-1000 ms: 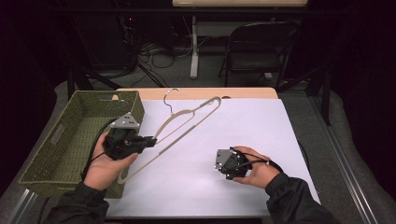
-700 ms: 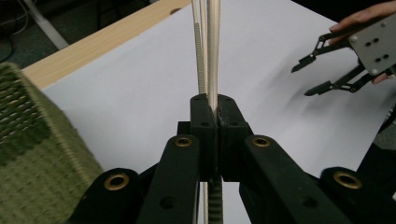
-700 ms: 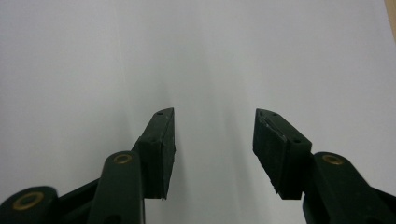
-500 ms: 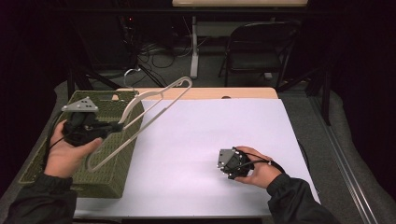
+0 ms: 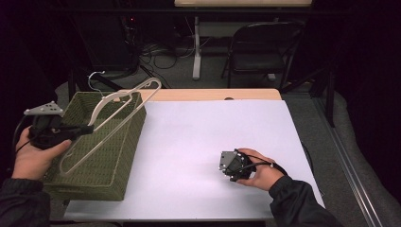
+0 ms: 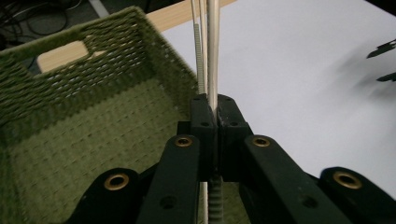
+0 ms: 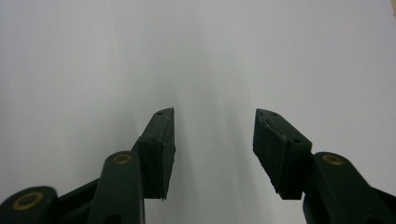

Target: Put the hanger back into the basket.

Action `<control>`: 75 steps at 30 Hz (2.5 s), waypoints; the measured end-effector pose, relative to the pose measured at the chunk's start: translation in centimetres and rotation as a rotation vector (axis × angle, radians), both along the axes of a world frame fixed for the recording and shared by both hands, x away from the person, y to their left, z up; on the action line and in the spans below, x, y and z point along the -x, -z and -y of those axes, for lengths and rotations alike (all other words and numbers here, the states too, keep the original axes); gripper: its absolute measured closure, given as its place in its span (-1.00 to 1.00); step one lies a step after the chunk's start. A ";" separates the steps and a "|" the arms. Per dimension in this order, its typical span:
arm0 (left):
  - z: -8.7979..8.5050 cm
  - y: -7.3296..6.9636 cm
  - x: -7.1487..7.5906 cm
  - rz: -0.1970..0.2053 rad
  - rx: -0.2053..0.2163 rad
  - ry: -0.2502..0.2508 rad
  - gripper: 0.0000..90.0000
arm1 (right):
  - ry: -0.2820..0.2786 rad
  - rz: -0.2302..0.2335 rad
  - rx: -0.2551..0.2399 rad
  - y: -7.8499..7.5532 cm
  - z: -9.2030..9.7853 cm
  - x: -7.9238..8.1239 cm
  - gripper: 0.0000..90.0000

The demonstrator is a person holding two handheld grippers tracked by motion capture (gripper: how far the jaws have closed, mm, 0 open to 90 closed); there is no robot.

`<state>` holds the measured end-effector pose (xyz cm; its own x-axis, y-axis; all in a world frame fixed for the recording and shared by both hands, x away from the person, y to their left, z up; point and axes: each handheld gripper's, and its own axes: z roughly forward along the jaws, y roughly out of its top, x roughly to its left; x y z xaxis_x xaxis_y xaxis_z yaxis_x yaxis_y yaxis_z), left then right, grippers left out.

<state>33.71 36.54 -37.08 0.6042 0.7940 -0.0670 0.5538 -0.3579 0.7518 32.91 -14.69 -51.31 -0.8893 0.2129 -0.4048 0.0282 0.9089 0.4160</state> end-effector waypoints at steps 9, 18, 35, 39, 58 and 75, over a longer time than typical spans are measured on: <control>-2.9 0.5 0.4 0.004 -0.024 -0.038 0.94 | 0.006 -0.009 0.015 0.0 0.0 0.0 0.08; -5.3 1.5 0.8 -0.013 -0.031 -0.043 0.94 | 0.014 -0.003 0.006 0.4 -0.1 0.0 0.09; -7.3 2.4 -0.3 0.002 -0.037 -0.010 0.94 | 0.019 -0.002 0.017 0.6 -0.1 0.0 0.09; -7.9 2.8 -0.3 0.001 -0.036 0.011 0.94 | 0.022 -0.002 0.016 0.7 -0.2 0.0 0.09; -7.9 8.8 -1.4 -0.146 -0.064 -0.032 0.85 | 0.024 -0.004 0.010 0.8 -0.1 0.0 0.09; -6.4 6.0 1.8 0.033 -0.056 -0.177 0.04 | 0.062 0.016 -0.060 -0.5 0.9 1.0 0.03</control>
<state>31.96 42.92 -43.06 0.4558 0.8901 -0.0020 0.5875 -0.2992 0.7519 31.95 -15.56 -50.78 -0.8673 0.2918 -0.4034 0.0769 0.8790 0.4705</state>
